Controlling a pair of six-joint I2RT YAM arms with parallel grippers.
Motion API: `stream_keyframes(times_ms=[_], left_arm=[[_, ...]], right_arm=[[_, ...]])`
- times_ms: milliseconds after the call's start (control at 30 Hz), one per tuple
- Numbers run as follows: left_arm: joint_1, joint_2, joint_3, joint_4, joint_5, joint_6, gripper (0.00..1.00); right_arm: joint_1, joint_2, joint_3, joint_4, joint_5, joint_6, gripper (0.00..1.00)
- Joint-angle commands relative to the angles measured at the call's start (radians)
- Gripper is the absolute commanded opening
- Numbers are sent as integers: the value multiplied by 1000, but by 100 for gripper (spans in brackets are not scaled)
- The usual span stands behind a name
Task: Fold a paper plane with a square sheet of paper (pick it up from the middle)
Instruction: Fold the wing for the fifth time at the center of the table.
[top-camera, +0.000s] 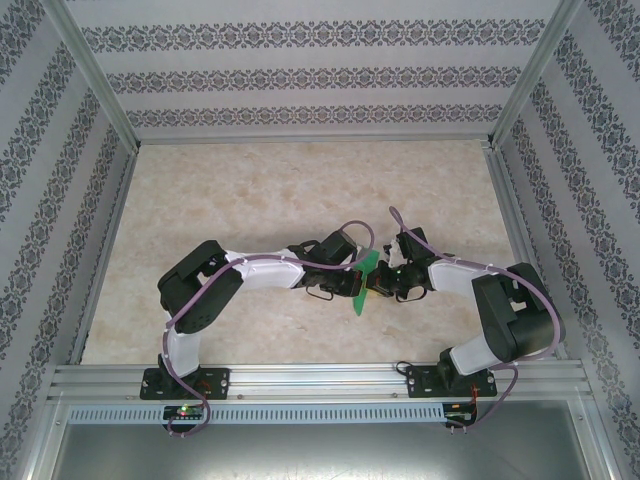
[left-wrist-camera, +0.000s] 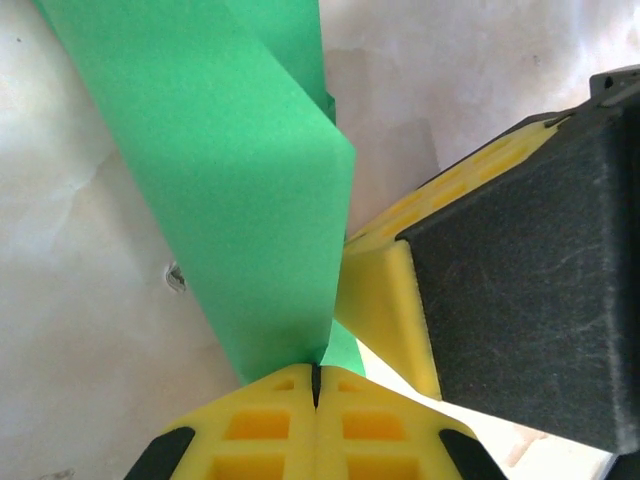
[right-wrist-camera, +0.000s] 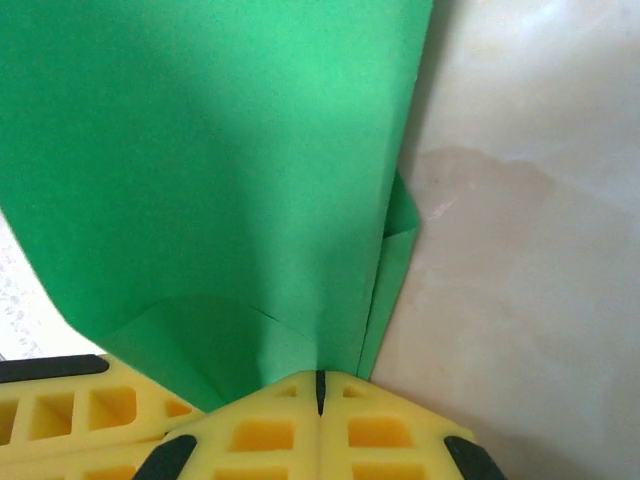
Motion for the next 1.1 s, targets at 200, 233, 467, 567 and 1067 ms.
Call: stream_keyframes(times_ms=[200,233,467,567,1067], left_arm=[[23,35,27,97,75,-65,6],[23,41,28,101,77,-69,6],[34,76,24,113,73,-88,6],[46,77,5,144,75,-108,5],[64,61,6,144,81,-105,6]], right_arm=[[-7,28,-2,-31,15,-15,4],[-7,28,-4,-26,10,-15,4],[-9,-4,-33,28,-24,20,4],[-10,-24,-38,36,-28,32,3],[-40,-73,-31,-44,7,21,4]])
